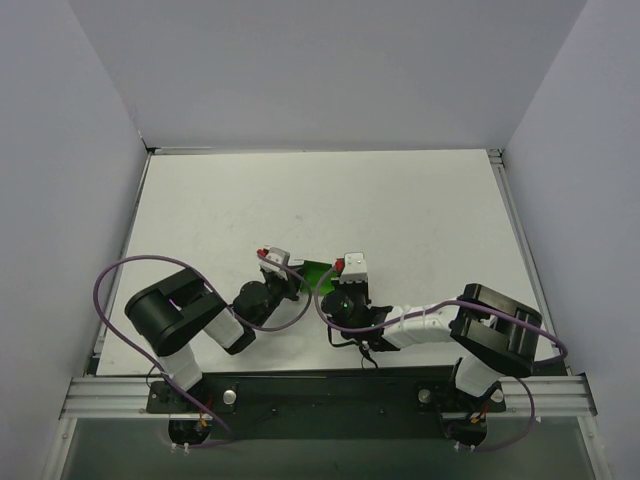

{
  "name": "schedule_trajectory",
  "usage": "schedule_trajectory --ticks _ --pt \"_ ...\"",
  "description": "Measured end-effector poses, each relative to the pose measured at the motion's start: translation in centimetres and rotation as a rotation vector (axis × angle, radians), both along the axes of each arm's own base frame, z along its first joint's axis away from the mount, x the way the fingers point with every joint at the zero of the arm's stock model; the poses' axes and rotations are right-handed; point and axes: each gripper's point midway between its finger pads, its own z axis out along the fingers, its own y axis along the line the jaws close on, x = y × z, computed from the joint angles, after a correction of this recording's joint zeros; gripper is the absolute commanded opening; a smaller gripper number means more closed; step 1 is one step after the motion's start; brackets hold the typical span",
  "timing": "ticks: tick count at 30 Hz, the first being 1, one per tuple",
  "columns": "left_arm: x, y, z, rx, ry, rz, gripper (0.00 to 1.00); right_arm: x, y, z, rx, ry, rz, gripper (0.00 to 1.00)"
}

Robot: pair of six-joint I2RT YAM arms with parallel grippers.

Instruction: Fold the paper box

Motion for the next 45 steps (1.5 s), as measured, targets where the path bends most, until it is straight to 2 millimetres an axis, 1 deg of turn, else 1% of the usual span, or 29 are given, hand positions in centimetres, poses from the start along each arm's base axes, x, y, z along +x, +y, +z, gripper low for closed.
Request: schedule_trajectory --ticks 8,15,22,32,35,37,38,39,42,45 --pt "-0.3 -0.3 -0.4 -0.03 0.027 0.002 0.0 -0.5 0.0 -0.5 0.01 0.03 -0.011 0.0" --pt "-0.8 -0.6 -1.6 -0.024 0.066 -0.007 0.0 -1.0 -0.1 -1.5 -0.003 0.072 0.004 0.0" --pt "-2.0 -0.1 -2.9 -0.004 0.1 -0.014 0.0 -1.6 0.1 -2.2 0.001 0.103 0.019 0.0" --pt "-2.1 0.4 -3.1 0.009 0.098 0.019 0.0 -2.5 0.2 -2.5 0.02 0.136 0.02 0.0" --pt "-2.2 0.4 -3.1 0.021 0.093 0.034 0.0 -2.9 0.3 -2.3 0.019 0.149 0.036 0.06" --pt "-2.3 0.5 -3.0 0.032 0.086 0.045 0.0 -3.3 0.4 -2.2 0.017 0.157 0.049 0.12" --pt "-2.4 0.5 -2.9 0.042 0.08 0.052 0.0 -3.5 0.5 -2.2 0.017 0.162 0.056 0.15" --pt "-2.4 0.6 -2.9 0.054 0.076 0.062 0.0 -3.8 0.6 -2.2 0.016 0.17 0.065 0.22" --pt "-2.7 0.9 -3.2 0.099 0.067 0.09 0.0 -4.4 0.7 -2.2 0.01 0.189 0.088 0.32" --pt "-2.7 0.9 -3.4 0.138 0.059 0.113 0.0 -4.8 0.7 -2.0 0.009 0.197 0.1 0.37"
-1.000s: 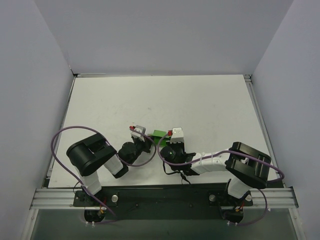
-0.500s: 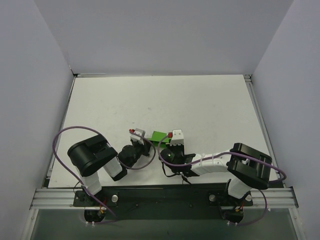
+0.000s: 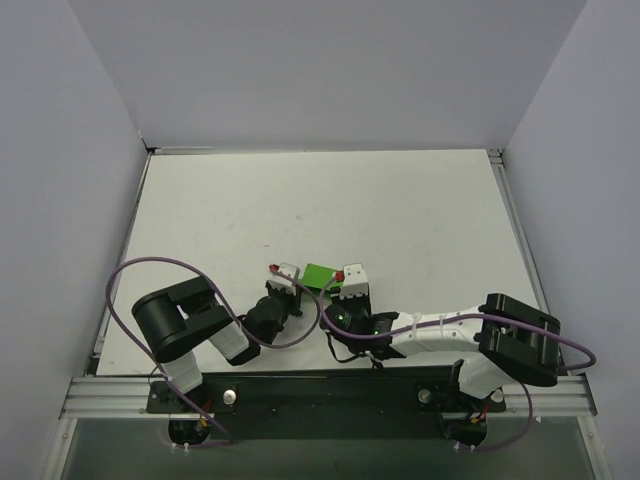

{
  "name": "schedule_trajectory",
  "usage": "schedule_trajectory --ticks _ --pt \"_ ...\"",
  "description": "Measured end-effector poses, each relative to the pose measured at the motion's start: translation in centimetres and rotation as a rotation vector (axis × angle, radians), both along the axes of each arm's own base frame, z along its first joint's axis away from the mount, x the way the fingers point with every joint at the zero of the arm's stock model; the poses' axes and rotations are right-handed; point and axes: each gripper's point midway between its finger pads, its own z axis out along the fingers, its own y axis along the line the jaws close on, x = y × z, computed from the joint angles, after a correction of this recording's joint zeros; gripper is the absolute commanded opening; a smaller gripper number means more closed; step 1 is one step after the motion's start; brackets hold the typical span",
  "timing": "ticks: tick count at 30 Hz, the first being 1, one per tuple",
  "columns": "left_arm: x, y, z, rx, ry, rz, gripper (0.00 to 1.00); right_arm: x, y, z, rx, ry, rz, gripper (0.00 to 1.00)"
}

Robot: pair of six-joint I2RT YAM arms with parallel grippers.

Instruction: Fold the paper box

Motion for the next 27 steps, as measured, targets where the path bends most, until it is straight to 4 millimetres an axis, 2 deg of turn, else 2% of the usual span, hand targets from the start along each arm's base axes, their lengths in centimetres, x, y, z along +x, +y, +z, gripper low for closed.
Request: schedule_trajectory --ticks 2,6,8,15,18,20,22,27 --pt "0.1 0.0 0.0 0.017 -0.006 0.011 0.0 -0.2 0.0 0.3 0.008 0.0 0.006 0.39" --pt "0.2 0.2 -0.1 0.048 -0.016 0.027 0.0 -0.6 -0.5 0.9 0.034 -0.003 0.001 0.52" --pt "0.2 0.3 -0.1 0.059 -0.019 0.031 0.0 -1.0 -1.1 1.2 0.046 -0.001 -0.002 0.54" --pt "0.3 0.4 -0.1 0.085 -0.026 0.042 0.0 -2.7 -4.7 2.8 0.15 -0.014 -0.033 0.63" --pt "0.3 0.4 -0.1 0.093 -0.028 0.039 0.0 -2.9 -5.6 4.0 0.212 -0.031 -0.043 0.66" --pt "0.3 0.4 -0.1 0.098 -0.03 0.039 0.0 -2.7 -5.8 5.0 0.255 -0.037 -0.048 0.66" --pt "0.3 0.4 -0.1 0.1 -0.032 0.037 0.0 -2.2 -6.0 5.4 0.282 -0.024 -0.064 0.61" --pt "0.2 0.3 -0.1 0.108 -0.036 0.031 0.0 0.0 -5.5 6.3 0.34 0.044 -0.117 0.58"
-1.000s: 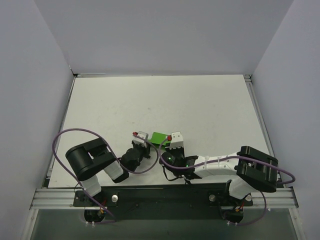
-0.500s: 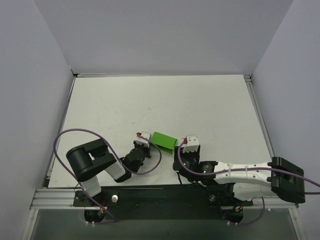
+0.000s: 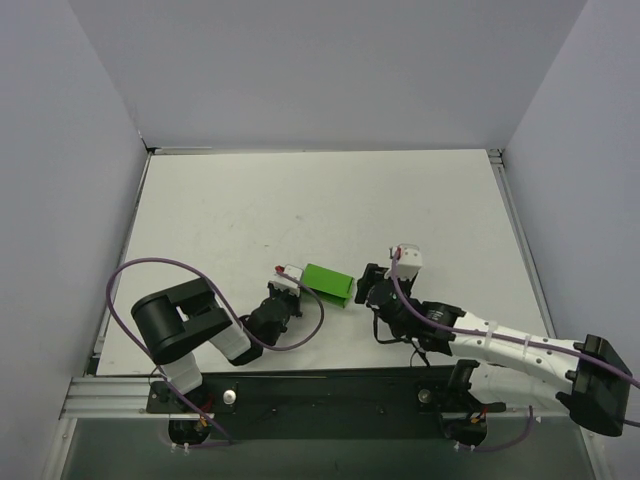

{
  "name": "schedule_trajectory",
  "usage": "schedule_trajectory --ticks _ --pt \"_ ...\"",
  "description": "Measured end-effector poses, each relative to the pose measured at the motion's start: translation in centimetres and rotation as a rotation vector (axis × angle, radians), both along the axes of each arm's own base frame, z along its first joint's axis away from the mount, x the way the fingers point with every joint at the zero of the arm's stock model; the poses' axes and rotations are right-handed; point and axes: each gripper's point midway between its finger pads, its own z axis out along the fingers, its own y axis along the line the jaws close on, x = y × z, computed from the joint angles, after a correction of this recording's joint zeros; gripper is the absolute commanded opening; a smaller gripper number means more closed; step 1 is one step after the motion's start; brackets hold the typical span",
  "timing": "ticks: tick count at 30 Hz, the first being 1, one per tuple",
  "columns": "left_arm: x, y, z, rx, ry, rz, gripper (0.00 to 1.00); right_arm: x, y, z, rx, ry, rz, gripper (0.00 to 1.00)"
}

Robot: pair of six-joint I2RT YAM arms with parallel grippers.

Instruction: Fold the paper box

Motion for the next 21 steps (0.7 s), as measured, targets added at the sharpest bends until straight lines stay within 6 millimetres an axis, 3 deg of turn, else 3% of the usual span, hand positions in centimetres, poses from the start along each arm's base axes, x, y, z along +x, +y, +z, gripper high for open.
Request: schedule_trajectory --ticks 5,11,16,21 --pt "-0.2 -0.2 0.0 0.019 -0.008 -0.013 0.0 1.4 4.0 0.7 0.03 0.033 0.086 0.57" --pt "-0.4 -0.4 0.0 0.03 -0.015 -0.026 0.0 2.6 8.7 -0.9 0.036 0.103 0.194 0.52" --pt "-0.5 -0.5 0.0 0.038 -0.017 -0.032 0.0 2.4 9.9 -3.7 0.027 0.19 0.234 0.46" --pt "-0.4 -0.5 0.0 0.054 -0.007 -0.03 0.0 2.3 10.0 -5.1 0.041 0.234 0.214 0.42"
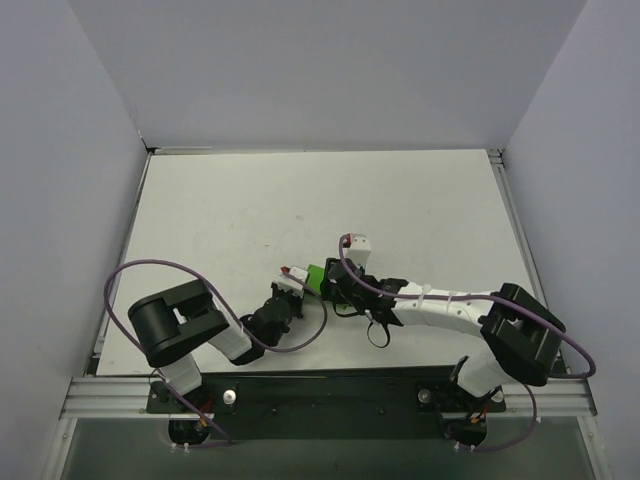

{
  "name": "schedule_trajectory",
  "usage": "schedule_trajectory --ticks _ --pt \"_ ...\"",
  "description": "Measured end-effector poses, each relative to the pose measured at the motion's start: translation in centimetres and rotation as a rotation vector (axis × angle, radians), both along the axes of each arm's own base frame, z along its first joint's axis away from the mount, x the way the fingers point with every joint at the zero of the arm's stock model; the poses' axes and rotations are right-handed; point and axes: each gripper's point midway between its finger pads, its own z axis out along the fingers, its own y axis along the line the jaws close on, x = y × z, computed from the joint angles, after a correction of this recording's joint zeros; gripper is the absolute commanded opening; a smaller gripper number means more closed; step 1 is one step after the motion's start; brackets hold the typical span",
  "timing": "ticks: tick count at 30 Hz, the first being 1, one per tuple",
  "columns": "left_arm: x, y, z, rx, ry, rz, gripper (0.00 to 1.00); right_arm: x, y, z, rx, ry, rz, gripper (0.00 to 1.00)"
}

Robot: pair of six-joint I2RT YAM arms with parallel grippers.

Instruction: Fold the paper box

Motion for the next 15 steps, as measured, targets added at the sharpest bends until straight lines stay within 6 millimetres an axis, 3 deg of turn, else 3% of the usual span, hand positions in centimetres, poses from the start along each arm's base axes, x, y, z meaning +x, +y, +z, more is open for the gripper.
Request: schedule_trajectory --ticks 4,12,15 --pt "-0.1 0.1 0.0 0.016 0.012 0.0 0.02 0.7 0.2 -0.4 0.018 0.019 -0.037 0.41" --pt "-0.6 0.7 0.5 0.036 0.024 -0.006 0.48 2.1 0.2 -1.5 0.065 0.063 -0.105 0.4" --pt "-0.9 0.9 1.2 0.025 0.012 -0.015 0.57 2.2 0.0 -2.1 0.07 0.085 -0.119 0.4"
